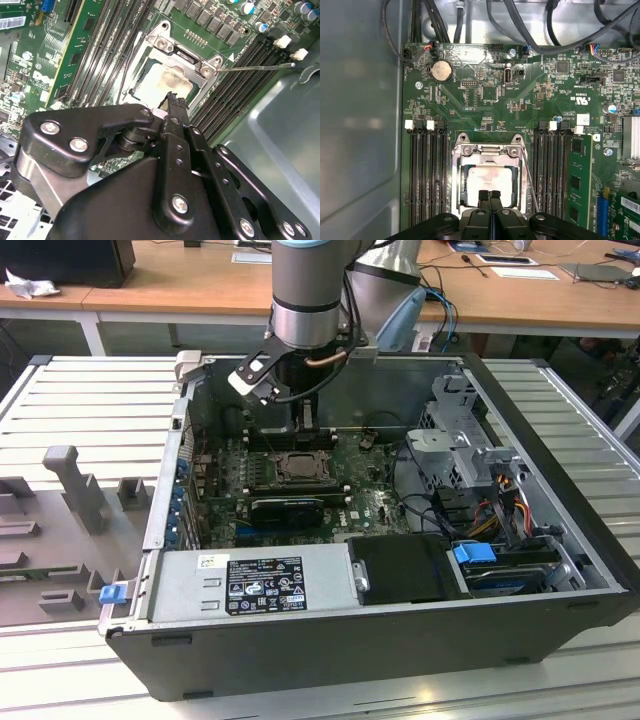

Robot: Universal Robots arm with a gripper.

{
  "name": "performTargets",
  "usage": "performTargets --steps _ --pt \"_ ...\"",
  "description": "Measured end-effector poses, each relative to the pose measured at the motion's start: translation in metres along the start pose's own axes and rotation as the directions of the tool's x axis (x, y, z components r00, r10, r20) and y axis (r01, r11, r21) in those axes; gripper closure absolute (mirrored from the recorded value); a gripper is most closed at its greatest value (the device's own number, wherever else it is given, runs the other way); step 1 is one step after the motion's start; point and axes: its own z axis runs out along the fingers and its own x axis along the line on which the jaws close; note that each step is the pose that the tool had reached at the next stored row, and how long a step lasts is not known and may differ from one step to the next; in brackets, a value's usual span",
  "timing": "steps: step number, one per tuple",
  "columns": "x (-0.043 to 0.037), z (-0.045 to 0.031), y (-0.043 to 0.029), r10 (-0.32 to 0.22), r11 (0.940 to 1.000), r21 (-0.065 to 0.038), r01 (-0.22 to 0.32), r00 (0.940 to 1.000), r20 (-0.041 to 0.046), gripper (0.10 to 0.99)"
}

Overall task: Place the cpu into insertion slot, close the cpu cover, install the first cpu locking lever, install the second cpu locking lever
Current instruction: 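Install the first cpu locking lever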

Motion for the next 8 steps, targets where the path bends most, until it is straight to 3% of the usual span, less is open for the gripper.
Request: performTargets --steps 8 --pt "0.0001 -0.0105 0.0002 0.0 1.0 0.0 0.0 1.0 0.0 0.98"
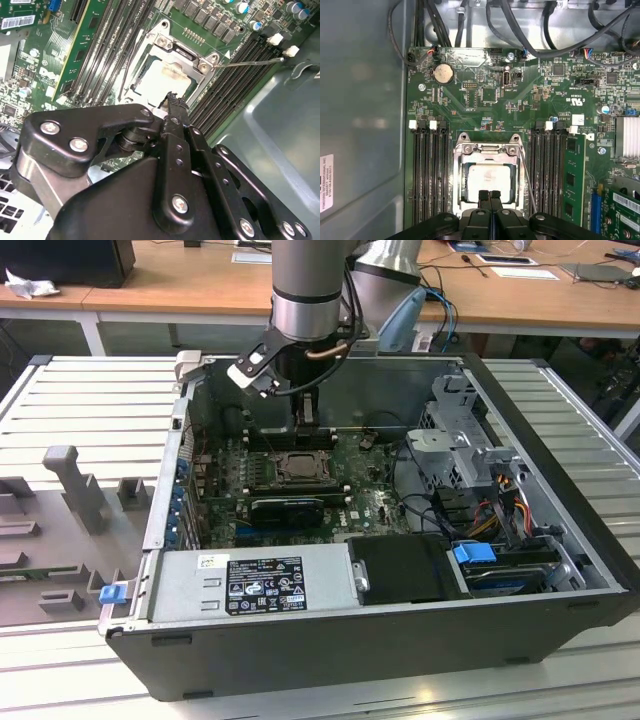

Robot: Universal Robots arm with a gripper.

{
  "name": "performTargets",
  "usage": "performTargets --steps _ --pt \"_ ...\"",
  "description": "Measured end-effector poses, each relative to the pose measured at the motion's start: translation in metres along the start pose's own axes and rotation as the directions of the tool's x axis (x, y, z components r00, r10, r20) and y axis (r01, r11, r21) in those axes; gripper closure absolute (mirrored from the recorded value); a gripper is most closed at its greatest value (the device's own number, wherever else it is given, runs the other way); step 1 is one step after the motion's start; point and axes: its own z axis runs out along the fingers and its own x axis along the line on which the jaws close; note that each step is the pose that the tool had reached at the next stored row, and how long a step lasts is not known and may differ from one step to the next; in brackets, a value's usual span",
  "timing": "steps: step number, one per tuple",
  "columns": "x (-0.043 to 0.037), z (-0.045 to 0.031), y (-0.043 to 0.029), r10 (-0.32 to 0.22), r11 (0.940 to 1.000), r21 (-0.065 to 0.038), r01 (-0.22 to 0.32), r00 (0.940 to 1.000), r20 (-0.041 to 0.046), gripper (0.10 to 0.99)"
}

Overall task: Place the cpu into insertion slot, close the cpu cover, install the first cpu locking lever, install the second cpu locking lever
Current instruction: 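Install the first cpu locking lever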

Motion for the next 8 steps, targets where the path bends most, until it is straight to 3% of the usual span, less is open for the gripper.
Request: performTargets --steps 8 --pt "0.0001 -0.0081 0.0002 0.0 1.0 0.0 0.0 1.0 0.0001 0.98"
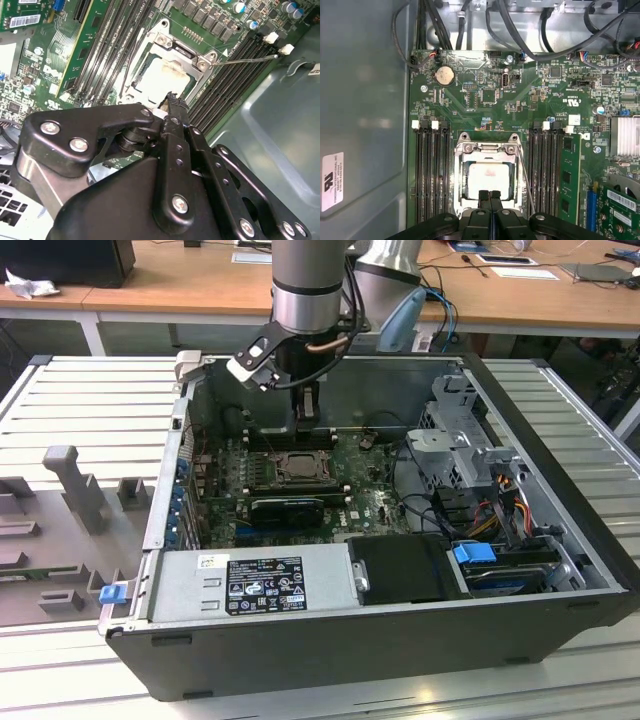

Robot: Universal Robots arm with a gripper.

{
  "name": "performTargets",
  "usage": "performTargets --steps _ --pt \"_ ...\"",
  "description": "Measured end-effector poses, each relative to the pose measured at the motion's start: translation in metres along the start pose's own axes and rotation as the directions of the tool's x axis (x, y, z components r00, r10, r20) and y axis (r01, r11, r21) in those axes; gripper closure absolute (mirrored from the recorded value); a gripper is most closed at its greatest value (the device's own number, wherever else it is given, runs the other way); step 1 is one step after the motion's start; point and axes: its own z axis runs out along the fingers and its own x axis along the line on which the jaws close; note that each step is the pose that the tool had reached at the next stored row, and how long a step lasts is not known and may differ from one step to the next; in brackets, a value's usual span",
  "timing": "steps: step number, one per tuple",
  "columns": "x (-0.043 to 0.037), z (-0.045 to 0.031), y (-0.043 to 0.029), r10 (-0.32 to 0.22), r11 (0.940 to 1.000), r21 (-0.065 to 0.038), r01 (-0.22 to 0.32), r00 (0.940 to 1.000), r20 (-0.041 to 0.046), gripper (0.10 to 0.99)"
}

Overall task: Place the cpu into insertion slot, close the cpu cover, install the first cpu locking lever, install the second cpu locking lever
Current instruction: 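Install the first cpu locking lever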

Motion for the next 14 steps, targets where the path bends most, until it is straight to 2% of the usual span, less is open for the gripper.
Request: performTargets --steps 14 --pt "0.0001 -0.0112 0.0002 0.0 1.0 0.0 0.0 1.0 -0.0001 0.98"
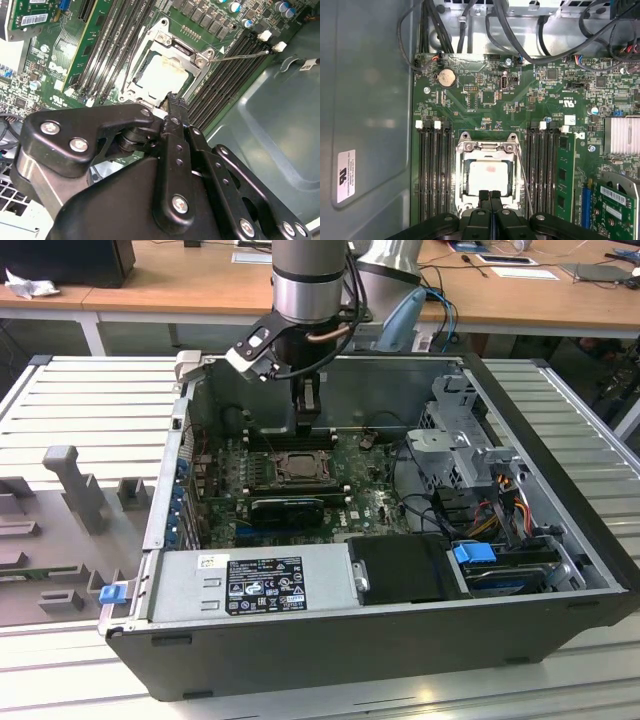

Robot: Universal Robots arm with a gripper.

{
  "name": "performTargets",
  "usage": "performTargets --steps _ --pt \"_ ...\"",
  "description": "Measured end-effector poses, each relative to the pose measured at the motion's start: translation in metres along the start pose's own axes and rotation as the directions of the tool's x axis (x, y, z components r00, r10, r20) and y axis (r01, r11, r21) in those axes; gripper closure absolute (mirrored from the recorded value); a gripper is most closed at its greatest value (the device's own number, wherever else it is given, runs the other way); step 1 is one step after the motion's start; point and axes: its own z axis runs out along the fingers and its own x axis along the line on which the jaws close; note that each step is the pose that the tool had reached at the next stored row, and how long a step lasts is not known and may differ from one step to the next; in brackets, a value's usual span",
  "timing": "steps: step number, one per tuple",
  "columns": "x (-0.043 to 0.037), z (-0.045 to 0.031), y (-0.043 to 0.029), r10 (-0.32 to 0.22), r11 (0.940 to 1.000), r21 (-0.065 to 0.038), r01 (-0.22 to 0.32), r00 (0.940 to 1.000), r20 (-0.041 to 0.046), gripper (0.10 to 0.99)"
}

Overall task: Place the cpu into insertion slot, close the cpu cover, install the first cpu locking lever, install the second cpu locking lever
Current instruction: 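Install the first cpu locking lever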

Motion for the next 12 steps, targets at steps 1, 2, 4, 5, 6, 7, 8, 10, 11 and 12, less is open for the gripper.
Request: performTargets --steps 1,2,4,5,6,7,8,10,11,12 --pt "0.0 -0.0007 0.0 0.0 1.0 0.0 0.0 1.0 0.0 0.98" --pt "0.0 -0.0016 0.0 0.0 1.0 0.0 0.0 1.0 0.0 0.98" --pt "0.0 -0.0035 0.0001 0.0 1.0 0.0 0.0 1.0 0.0 0.98" --pt "0.0001 -0.0046 0.0001 0.0 1.0 0.0 0.0 1.0 0.0001 0.98" --pt "0.0001 -0.0052 0.0001 0.0 1.0 0.0 0.0 1.0 0.0 0.98" --pt "0.0001 -0.006 0.0001 0.0 1.0 0.0 0.0 1.0 0.0 0.98" --pt "0.0001 -0.0066 0.0001 0.0 1.0 0.0 0.0 1.0 0.0001 0.98" --pt "0.0001 -0.011 0.0002 0.0 1.0 0.0 0.0 1.0 0.0 0.98" --pt "0.0001 -0.0143 0.0003 0.0 1.0 0.0 0.0 1.0 0.0 0.98" --pt "0.0001 -0.0165 0.0003 0.0 1.0 0.0 0.0 1.0 0.0 0.98"
